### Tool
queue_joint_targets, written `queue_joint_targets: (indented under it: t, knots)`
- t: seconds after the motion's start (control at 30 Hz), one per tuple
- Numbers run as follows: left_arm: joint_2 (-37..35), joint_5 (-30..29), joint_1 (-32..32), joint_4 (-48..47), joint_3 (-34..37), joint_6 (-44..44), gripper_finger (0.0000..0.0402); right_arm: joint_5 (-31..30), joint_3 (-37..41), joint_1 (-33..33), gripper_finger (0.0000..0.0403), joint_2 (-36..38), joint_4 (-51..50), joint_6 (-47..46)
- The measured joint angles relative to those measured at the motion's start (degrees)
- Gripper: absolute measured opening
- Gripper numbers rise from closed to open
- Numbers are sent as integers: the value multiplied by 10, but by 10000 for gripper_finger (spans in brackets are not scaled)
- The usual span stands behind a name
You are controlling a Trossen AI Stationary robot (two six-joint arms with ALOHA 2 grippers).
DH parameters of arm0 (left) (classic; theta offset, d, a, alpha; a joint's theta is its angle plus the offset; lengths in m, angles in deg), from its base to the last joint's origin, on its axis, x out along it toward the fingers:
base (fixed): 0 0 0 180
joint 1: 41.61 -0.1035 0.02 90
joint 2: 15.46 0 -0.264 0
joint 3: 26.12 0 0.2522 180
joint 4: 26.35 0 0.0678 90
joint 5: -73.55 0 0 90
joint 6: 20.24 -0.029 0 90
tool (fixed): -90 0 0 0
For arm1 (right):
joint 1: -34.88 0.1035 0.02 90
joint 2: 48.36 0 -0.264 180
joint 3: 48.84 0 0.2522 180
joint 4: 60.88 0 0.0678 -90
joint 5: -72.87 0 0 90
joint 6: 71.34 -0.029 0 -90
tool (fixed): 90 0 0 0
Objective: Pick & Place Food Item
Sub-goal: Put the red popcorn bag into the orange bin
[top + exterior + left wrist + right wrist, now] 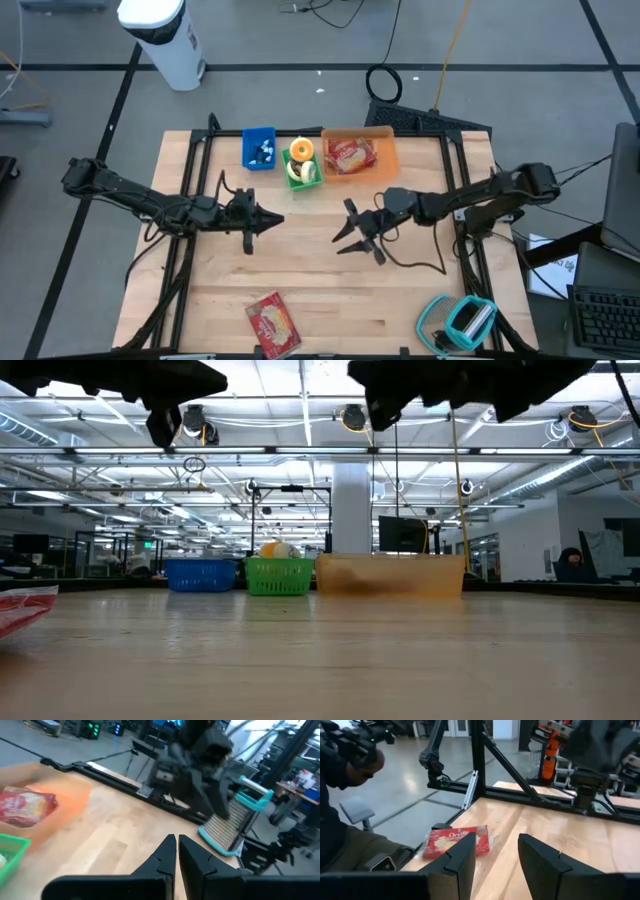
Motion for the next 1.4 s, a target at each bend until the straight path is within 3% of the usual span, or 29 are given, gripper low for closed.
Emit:
queue_joint_targets:
  t: [0.2, 0.3, 0.37, 0.5, 0.6, 0.73, 0.87, 1.0, 1.4]
  knots:
    - [3, 110, 27, -5, -10, -71, 19, -1, 0, -1, 136, 96, -125, 9]
    - [25, 78, 92, -40, -56, -135, 19, -13, 0, 0, 133, 134, -190, 10]
    - [49, 34, 130, -122, -107, -130, 19, -31, 0, 3, 131, 154, -221, 9]
    - [127, -17, 181, -340, -229, 5, 25, -76, 0, 10, 130, 176, -275, 16]
    - [198, -1, 204, -453, -291, 120, 49, -92, 0, 10, 130, 183, -291, 19]
    - [275, 42, 218, -519, -330, 249, 103, -92, 0, 10, 130, 184, -294, 34]
    - [335, 91, 229, -537, -329, 310, 163, -92, 0, 10, 130, 183, -294, 47]
    - [388, 99, 237, -523, -329, 314, 208, -92, 0, 10, 130, 183, -294, 49]
    - [471, 101, 218, -515, -329, 308, 267, -90, 0, 10, 130, 182, -300, 45]
